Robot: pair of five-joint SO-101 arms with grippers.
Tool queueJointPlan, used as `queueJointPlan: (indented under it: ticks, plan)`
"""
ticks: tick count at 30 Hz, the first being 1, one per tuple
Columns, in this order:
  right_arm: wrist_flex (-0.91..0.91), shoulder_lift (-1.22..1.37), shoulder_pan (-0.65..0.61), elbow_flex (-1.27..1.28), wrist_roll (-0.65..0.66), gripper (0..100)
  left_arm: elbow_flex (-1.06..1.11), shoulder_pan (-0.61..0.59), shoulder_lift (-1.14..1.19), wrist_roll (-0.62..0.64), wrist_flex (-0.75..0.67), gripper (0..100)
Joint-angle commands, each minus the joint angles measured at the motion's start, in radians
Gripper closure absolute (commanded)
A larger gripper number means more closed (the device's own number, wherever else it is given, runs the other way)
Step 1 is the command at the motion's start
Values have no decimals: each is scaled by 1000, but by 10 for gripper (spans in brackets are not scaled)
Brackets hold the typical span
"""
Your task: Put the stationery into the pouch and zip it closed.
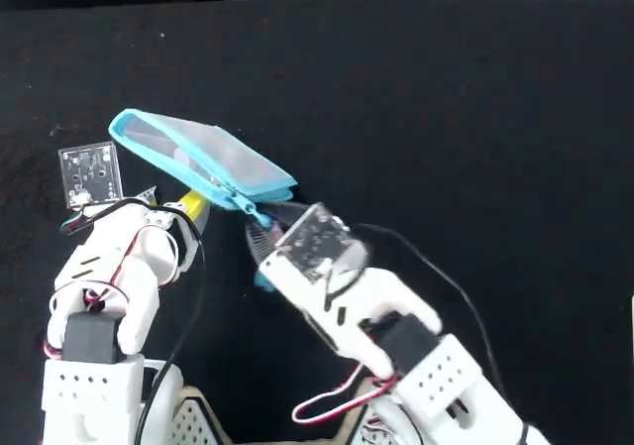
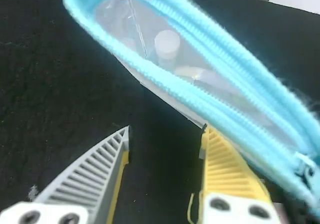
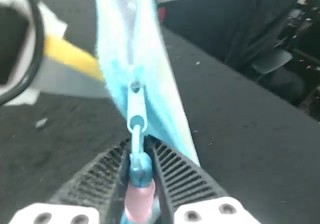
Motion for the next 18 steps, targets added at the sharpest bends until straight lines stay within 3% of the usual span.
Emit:
queueJointPlan:
  ticks: [1, 6, 11, 18]
  plan:
    - [114, -119, 63, -110, 0, 988, -16, -1, -6, -2, -23, 761]
    - [121, -191, 80, -140, 21, 988, -16, -1, -6, -2, -23, 761]
    - [6, -139, 80, -104, 213, 988, -16, -1, -6, -2, -21, 761]
    - [-166, -8, 78, -74, 362, 988, -16, -1, -6, -2, -20, 761]
